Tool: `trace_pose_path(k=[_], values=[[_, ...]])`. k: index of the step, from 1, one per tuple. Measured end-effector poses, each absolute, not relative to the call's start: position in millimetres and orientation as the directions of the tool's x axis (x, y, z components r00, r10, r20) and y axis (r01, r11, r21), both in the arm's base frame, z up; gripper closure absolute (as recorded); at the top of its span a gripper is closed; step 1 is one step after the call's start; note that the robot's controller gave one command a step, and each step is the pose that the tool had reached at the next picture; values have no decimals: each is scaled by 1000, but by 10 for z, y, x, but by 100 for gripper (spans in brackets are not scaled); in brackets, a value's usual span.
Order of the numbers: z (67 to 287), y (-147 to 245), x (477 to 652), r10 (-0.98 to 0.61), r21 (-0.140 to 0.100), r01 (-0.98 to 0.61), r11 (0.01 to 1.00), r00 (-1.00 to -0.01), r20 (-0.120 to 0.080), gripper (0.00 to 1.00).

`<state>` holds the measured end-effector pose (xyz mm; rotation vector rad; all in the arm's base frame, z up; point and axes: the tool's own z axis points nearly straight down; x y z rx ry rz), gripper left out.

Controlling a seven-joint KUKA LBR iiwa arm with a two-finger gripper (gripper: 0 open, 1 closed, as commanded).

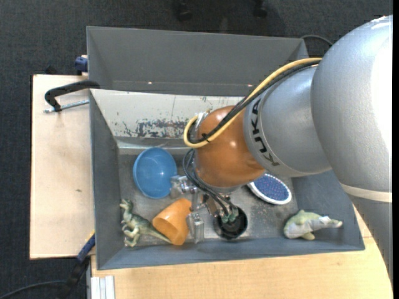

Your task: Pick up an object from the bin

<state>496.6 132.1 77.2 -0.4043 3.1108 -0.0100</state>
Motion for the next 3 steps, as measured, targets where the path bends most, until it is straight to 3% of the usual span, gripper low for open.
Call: trace_pose_path(k=[1, 2, 3], values=[[1029, 2295, 4979, -463, -5, -463, 886, -886, -3, 0], [1121, 2218, 4956, -360, 2, -360, 933, -933, -3, 0], [698, 2289, 4938, -102, 1, -102, 995, -995, 2, 0]])
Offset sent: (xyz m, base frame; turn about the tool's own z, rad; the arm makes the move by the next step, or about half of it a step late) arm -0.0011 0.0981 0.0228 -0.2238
